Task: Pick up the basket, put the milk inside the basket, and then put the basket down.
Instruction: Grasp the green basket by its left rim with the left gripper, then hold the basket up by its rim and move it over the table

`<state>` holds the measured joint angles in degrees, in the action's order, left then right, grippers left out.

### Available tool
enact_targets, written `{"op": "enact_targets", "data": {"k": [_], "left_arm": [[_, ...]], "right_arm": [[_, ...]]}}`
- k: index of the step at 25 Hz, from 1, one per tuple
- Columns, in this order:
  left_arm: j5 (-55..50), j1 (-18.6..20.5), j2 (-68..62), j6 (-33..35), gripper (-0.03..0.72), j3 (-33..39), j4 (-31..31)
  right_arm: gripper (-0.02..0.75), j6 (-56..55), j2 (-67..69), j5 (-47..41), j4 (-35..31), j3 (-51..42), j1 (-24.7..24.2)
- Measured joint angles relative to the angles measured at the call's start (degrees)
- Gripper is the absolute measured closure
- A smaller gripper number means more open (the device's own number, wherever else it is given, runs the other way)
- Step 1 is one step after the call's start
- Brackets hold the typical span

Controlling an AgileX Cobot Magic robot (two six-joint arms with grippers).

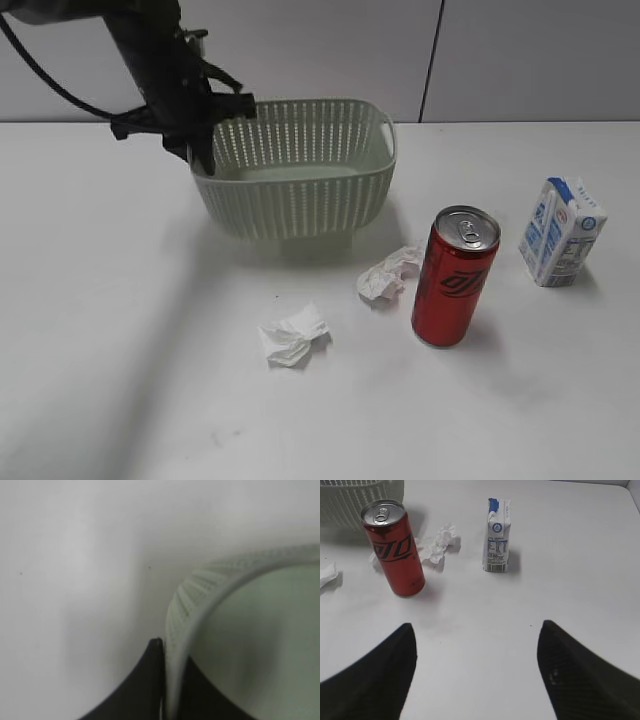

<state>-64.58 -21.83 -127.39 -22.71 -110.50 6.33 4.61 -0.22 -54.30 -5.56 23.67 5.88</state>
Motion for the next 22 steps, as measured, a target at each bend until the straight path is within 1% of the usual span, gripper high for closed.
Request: {"op": "enact_targets", "data": {"k": [3, 5, 7, 9, 12, 14, 22], "left_arm": [[-1.87, -0.18, 3.61, -1.11, 0.688, 0.0, -0.5], [-3.54, -1.11, 5.93, -1.36, 0.688, 0.0, -2.19], [-4.23, -2.83, 9.14, -1.5, 0.688, 1.09, -4.7], [-4.05, -4.71, 11.97, -2.31, 0.688, 3.51, -5.57], [-1.78, -7.12, 17.16, -4.92, 0.688, 9.38, -5.29], [0.47, -8.03, 20.25, -5.41, 0.688, 14.18, -5.09], [7.42, -8.23, 31.76, -7.33, 0.688, 36.13, -5.62]], "right_arm": [[0.148, 0.0, 0.0, 0.0, 0.0, 0.0, 0.0], [0.148, 0.0, 0.0, 0.0, 0.0, 0.0, 0.0], [0.148, 0.0, 0.0, 0.0, 0.0, 0.0, 0.0], [0.148, 0.0, 0.0, 0.0, 0.0, 0.0, 0.0], [0.148, 0.0, 0.0, 0.0, 0.0, 0.0, 0.0], [0.148, 0.0, 0.0, 0.0, 0.0, 0.0, 0.0], [0.148, -0.05, 0.0, 0.0, 0.15, 0.0, 0.0]]}}
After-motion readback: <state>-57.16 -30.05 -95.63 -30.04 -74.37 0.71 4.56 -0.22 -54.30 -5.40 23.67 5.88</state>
